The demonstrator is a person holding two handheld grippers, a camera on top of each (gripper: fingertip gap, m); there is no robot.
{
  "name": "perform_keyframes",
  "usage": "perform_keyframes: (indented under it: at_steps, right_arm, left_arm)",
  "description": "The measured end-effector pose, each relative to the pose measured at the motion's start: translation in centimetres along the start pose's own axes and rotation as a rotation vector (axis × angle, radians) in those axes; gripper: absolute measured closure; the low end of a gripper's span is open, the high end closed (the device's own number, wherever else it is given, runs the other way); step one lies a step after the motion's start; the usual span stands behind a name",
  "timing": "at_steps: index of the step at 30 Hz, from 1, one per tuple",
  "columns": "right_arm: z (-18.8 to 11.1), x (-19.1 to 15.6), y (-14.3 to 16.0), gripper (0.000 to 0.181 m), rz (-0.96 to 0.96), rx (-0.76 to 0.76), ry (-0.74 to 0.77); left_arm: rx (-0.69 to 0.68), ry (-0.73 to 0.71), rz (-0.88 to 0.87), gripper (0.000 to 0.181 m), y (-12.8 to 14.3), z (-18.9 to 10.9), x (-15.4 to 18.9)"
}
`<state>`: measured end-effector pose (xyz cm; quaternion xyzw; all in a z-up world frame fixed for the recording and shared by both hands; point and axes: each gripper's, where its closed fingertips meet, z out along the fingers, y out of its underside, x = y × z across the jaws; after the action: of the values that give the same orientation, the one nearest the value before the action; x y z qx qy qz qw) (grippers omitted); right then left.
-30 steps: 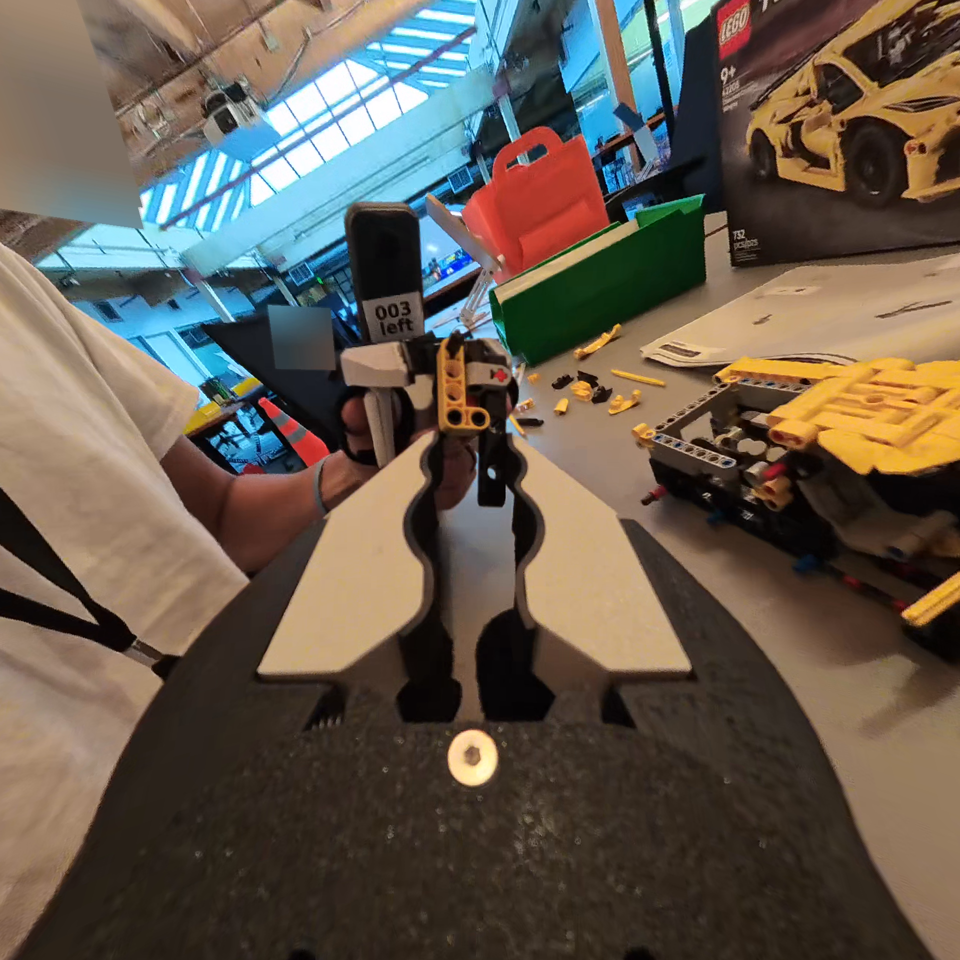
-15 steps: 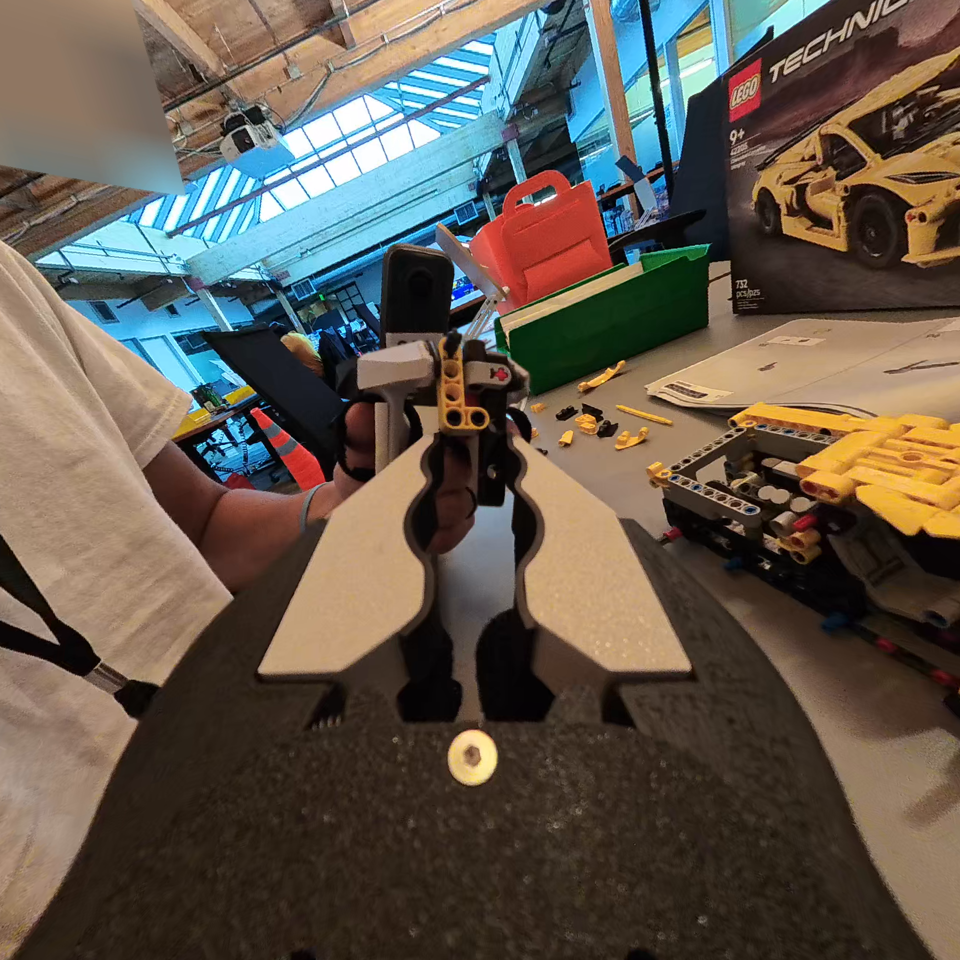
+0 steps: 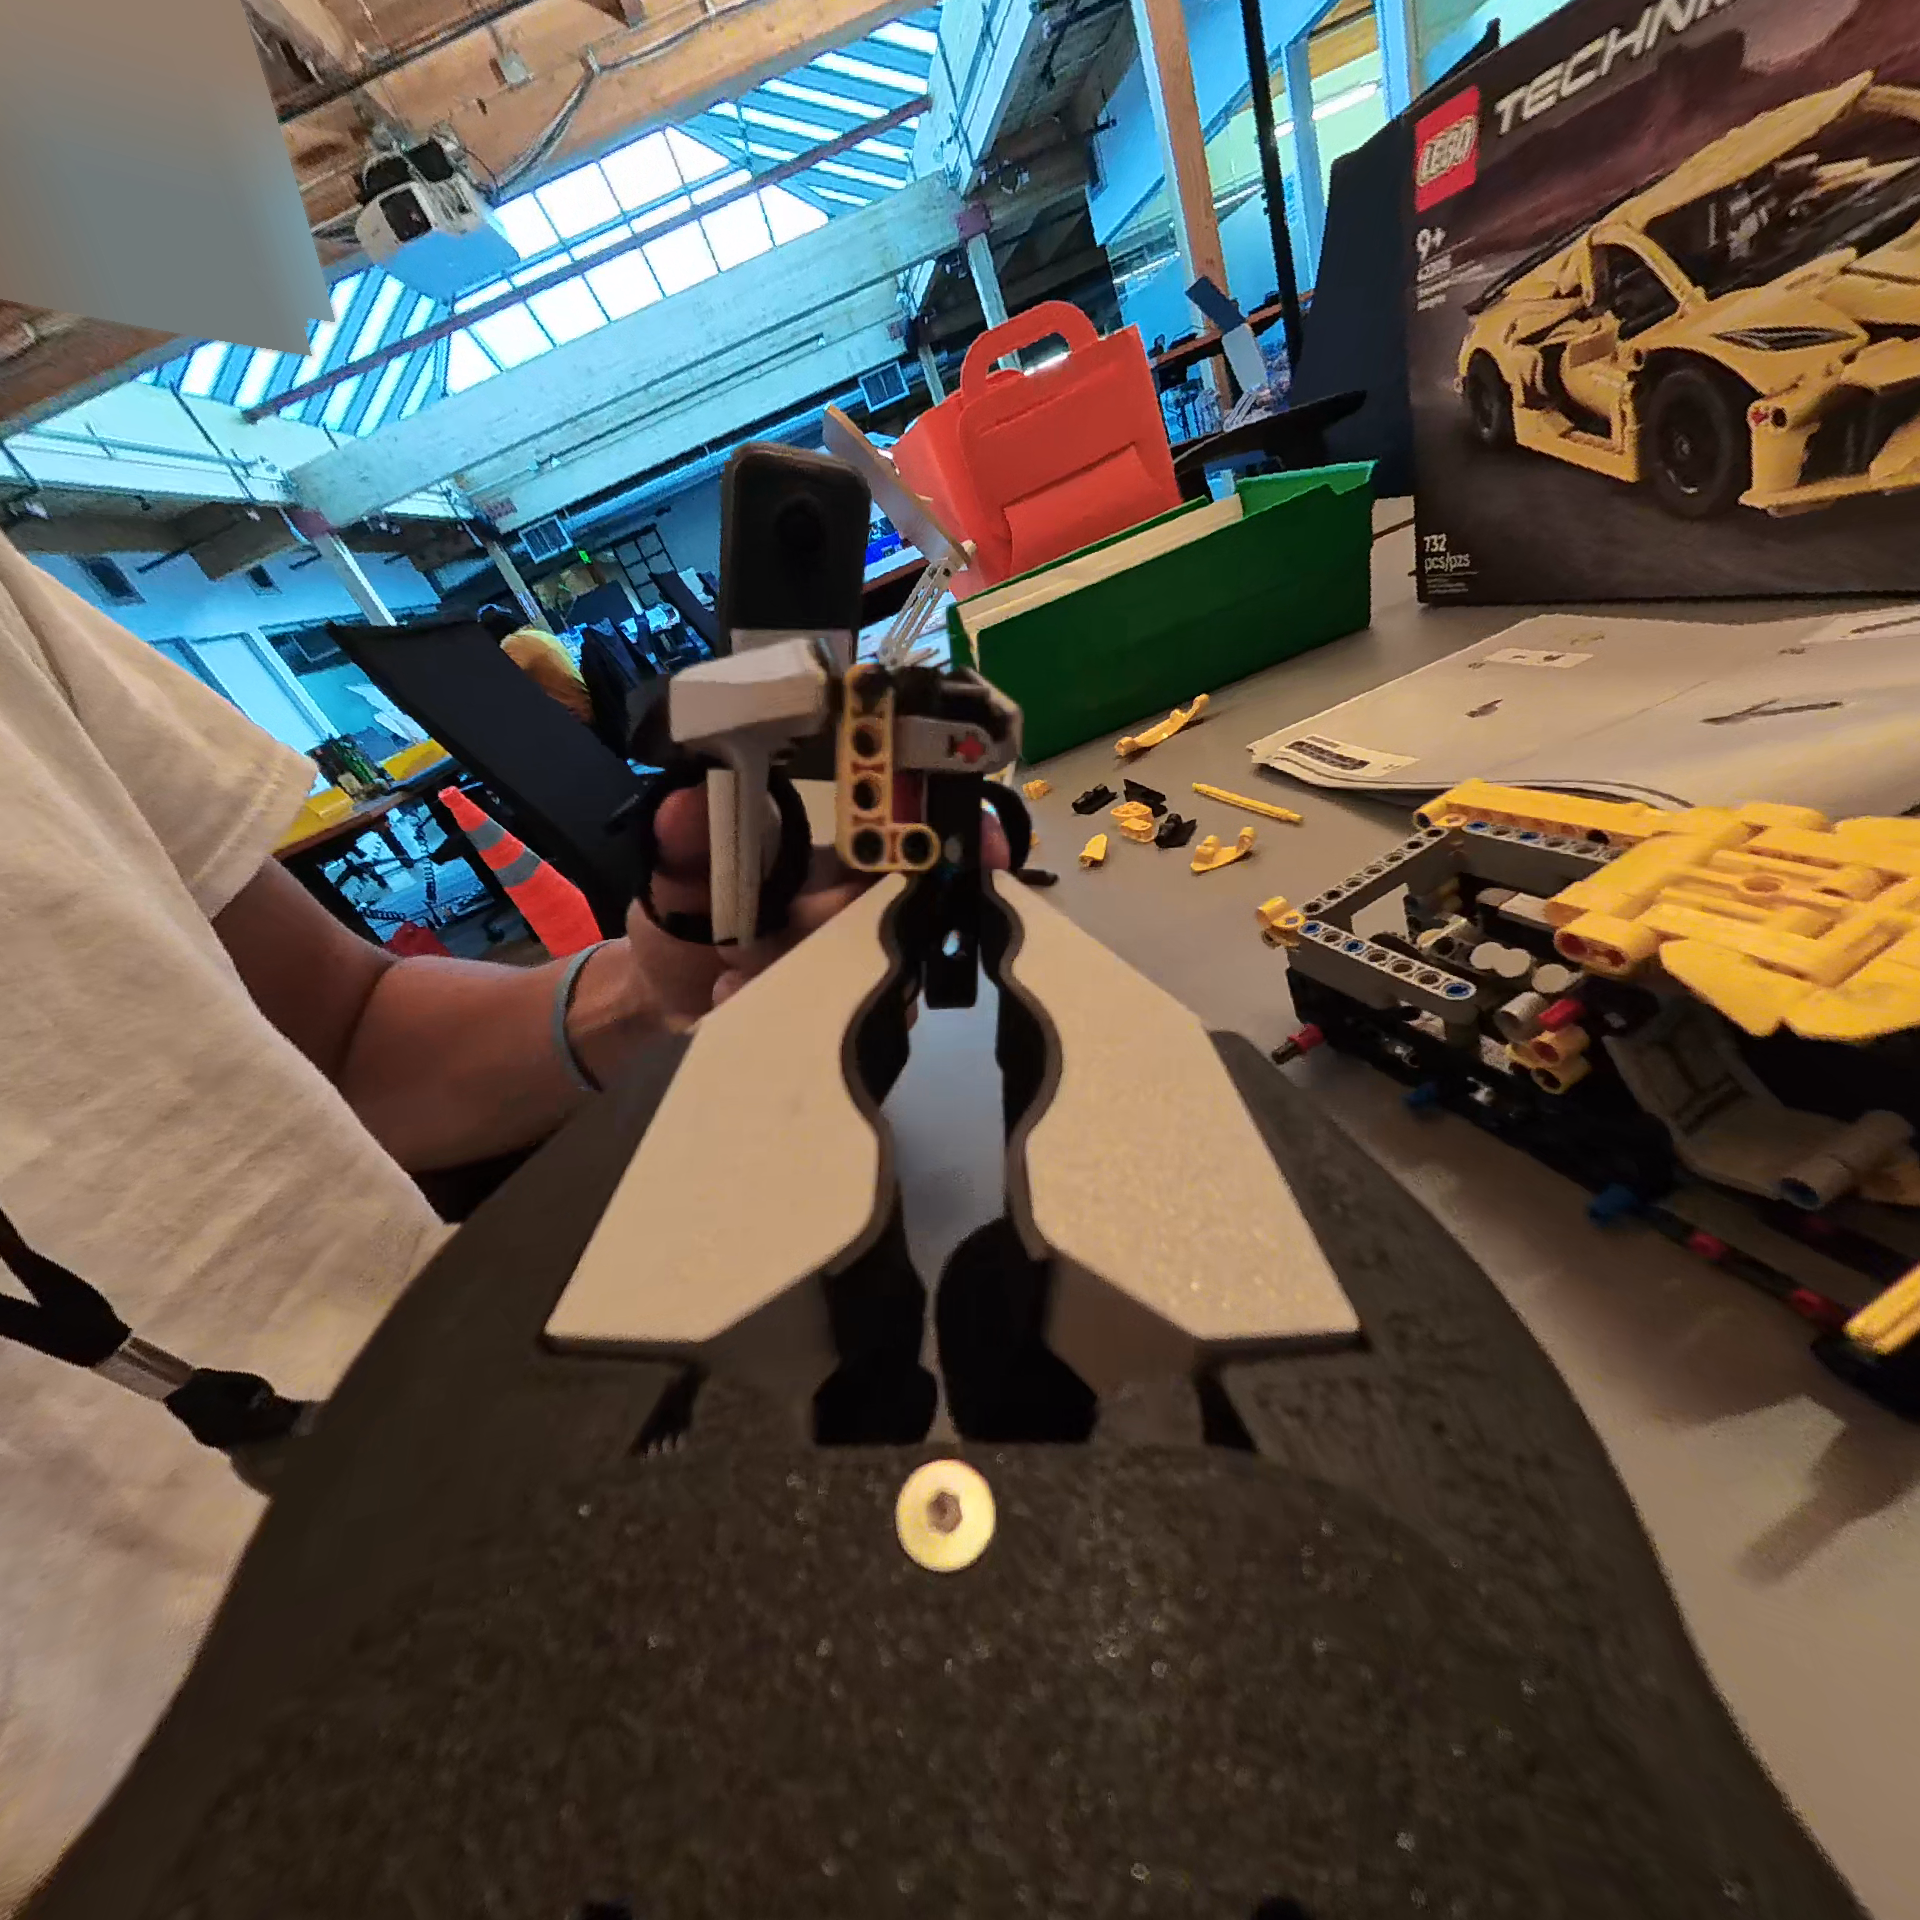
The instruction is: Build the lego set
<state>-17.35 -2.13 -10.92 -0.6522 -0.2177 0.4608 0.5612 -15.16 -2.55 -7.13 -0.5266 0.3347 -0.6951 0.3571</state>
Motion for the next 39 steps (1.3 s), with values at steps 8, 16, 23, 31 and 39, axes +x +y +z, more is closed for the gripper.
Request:
perform_keyframes:
  at_steps: [8,16,23,31,39]
  right_arm:
    - [-0.1,-0.1,0.3,0.172,0.027,-0.019,-0.016]
    - [-7.1,5.7,7.2,0.15,-0.116,-0.641,0.285]
    - [-7.8,6.5,8.7,0.158,-0.278,-0.794,0.358]
    - [-7.5,7.5,9.5,0.175,-0.283,-0.826,0.35]
    - [-1.8,1.5,-0.8,0.176,0.549,0.057,-0.075]
  left_arm:
    - [-0.05,-0.014,0.069,0.158,0.4,-0.1,0.0]
    - [-0.3,-0.23,0.453,0.158,2.7,-2.2,-3.9]
    - [-0.356,-0.21,0.469,0.158,4.0,-2.1,-4.1]
    - [-0.293,-0.16,0.604,0.158,3.5,-1.8,-2.9]
    - [-0.264,-0.196,0.83,0.158,3.3,-1.3,-2.1]
